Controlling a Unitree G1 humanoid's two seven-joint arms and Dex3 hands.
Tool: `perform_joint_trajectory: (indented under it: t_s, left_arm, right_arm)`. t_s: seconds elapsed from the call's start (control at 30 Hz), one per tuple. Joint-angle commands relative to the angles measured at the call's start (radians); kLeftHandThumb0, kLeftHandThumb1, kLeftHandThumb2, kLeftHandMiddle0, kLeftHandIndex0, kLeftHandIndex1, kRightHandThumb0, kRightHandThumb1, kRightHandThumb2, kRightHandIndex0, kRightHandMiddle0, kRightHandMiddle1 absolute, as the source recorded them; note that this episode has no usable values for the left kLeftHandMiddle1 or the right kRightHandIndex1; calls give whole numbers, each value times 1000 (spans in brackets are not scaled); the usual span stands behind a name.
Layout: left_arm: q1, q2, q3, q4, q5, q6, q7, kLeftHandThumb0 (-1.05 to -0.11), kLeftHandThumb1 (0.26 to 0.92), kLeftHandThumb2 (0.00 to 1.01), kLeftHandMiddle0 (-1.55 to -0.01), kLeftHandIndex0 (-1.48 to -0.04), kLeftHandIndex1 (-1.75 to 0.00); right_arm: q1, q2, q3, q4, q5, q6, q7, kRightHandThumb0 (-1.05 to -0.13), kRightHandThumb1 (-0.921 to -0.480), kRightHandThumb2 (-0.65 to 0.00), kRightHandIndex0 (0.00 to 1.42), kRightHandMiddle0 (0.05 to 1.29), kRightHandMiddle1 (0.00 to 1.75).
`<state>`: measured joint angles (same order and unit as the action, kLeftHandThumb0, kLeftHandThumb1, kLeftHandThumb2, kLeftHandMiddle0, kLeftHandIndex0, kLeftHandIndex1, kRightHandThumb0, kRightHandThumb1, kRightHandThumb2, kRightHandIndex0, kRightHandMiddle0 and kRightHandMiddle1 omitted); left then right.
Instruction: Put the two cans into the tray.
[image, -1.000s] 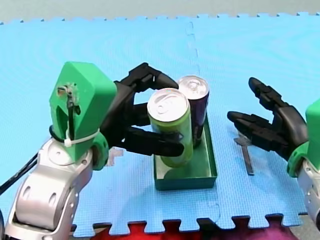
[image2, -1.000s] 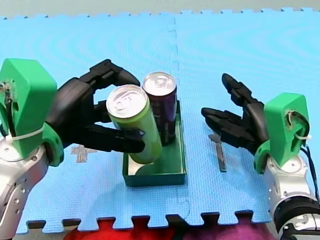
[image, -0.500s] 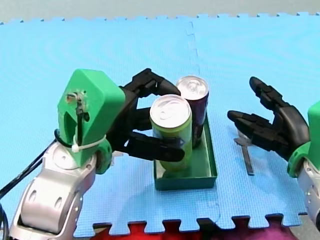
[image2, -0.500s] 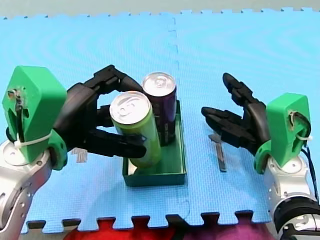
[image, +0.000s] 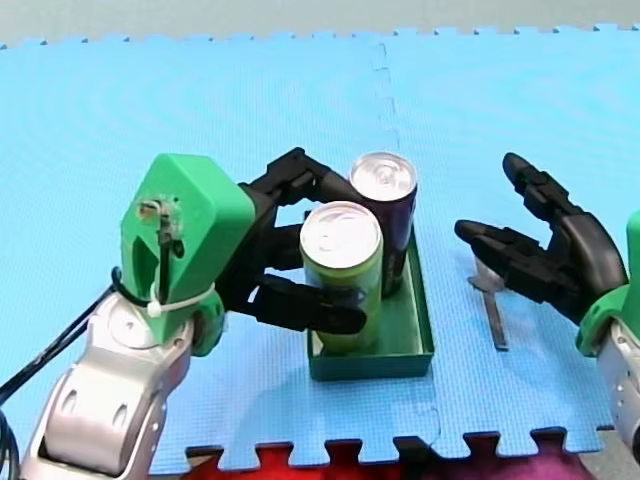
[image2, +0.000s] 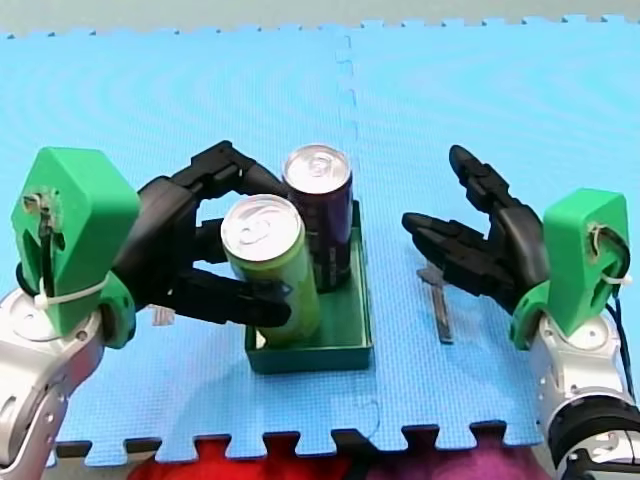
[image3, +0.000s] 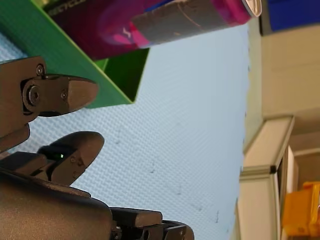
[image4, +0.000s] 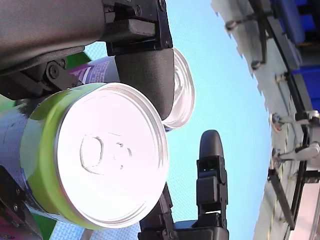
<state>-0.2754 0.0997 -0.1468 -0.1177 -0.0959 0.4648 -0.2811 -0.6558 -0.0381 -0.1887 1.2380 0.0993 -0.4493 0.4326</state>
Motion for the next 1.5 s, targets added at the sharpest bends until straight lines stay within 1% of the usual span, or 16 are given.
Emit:
perform_joint_trajectory:
  t_s: [0.0, 0.2, 0.53, 0.73, 0.93, 1.2, 1.47]
  left_arm:
    - [-2, 4, 5, 2, 0, -14, -2, -223, 755, 77, -900, -528, -1746]
    - [2, 3, 4, 1, 1, -12, -1, -227, 753, 82, -896, -523, -1746]
    - [14, 4, 5, -9, -4, 0, -6, -234, 747, 90, -896, -522, -1746]
    - [21, 6, 1, -16, 1, 2, -5, -237, 743, 95, -897, -522, -1746]
    - [23, 9, 4, -9, 0, 6, -6, -237, 738, 100, -897, -523, -1746]
    - [26, 17, 5, -6, 1, 10, -7, -233, 732, 106, -898, -525, -1746]
    - [28, 20, -5, -5, 15, 11, 0, -223, 727, 116, -899, -528, -1746]
  right_arm:
    - [1, -1, -4, -2, 5, -3, 4, -1041, -921, -294, 594, 97, 0]
    - [2, -3, -4, -4, 7, -5, 9, -1039, -921, -292, 591, 94, 0]
    - [6, -3, -2, -12, 6, -10, 9, -1042, -921, -289, 596, 95, 1]
    - [8, -4, 6, -23, 2, -20, 10, -1048, -921, -290, 598, 97, 1]
    - [9, -4, 13, -28, -3, -21, 4, -1048, -921, -291, 602, 99, 2]
    - [9, -3, 17, -29, -4, -23, 2, -1048, -921, -291, 613, 102, 3]
    - [14, 0, 22, -36, -3, -29, 4, -1048, -921, -291, 628, 104, 3]
